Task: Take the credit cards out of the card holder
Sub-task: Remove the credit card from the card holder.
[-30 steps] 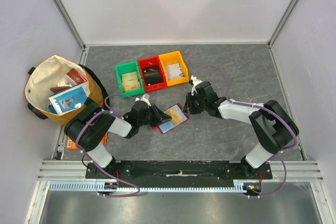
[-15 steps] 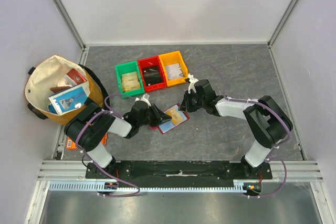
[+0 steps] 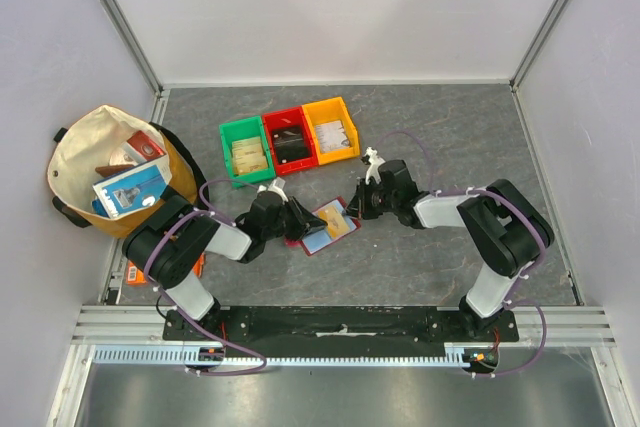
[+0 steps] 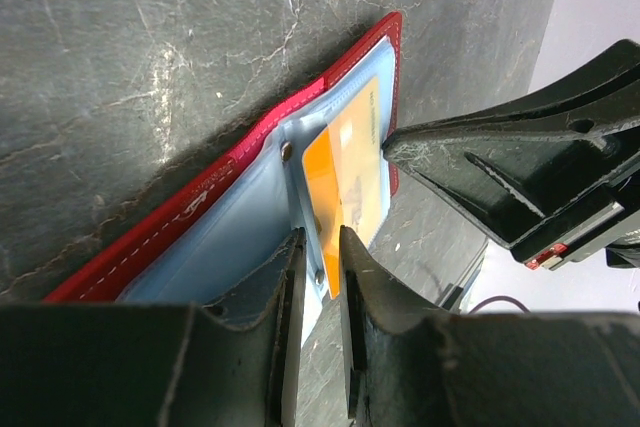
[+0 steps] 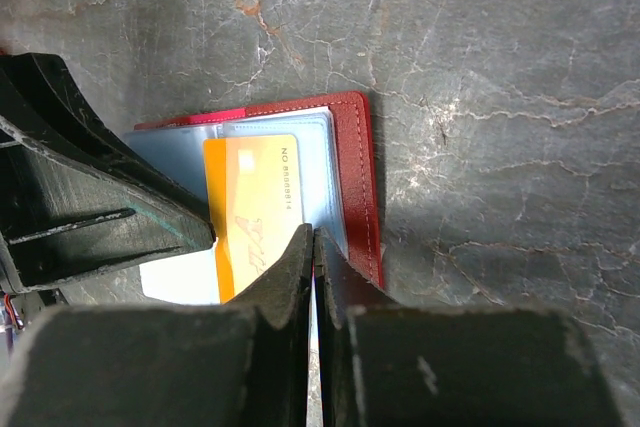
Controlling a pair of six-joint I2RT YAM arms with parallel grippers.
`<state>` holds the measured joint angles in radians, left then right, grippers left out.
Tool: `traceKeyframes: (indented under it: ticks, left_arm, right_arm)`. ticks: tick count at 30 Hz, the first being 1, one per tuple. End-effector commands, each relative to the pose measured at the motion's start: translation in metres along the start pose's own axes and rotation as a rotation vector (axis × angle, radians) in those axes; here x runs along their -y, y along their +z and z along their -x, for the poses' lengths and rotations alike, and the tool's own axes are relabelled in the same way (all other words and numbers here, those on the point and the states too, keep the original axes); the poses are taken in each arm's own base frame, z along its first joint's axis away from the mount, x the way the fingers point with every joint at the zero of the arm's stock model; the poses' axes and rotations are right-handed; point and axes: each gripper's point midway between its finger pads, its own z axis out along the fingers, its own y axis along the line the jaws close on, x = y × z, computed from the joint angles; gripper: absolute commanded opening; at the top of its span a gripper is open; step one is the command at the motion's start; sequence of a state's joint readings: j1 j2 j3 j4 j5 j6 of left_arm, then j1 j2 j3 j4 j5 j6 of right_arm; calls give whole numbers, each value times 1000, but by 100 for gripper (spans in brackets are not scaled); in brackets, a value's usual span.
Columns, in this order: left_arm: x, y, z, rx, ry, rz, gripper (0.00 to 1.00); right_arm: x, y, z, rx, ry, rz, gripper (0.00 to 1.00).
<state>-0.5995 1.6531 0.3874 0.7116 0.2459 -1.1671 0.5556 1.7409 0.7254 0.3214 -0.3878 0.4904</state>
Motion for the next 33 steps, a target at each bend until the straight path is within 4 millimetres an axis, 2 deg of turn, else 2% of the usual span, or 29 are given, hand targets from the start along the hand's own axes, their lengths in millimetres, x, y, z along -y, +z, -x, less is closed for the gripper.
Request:
traceKeyframes:
  ticks: [1, 10, 15, 18, 20, 32, 33]
  left_arm:
    - [11, 4, 6, 7, -11, -25, 26]
    - [16, 8, 6, -3, -23, -42, 24]
    - [16, 5, 5, -2, -27, -48, 13]
    - [14, 4, 5, 2, -34, -44, 2]
    - [13, 1, 4, 2, -38, -45, 2]
    - [-15, -37, -8, 27, -58, 18, 2]
    - [-12, -42, -7, 36, -50, 12, 2]
  right_arm:
    - [22, -5, -48, -121, 52, -68, 6]
    - [23, -6, -49, -120, 56, -73, 5]
    - [25, -5, -49, -121, 56, -80, 5]
    - [26, -4, -50, -125, 58, -82, 5]
    - [28, -5, -51, -125, 62, -86, 5]
    - [32, -6, -44, -109, 70, -95, 5]
    - [30, -6, -43, -106, 70, -90, 5]
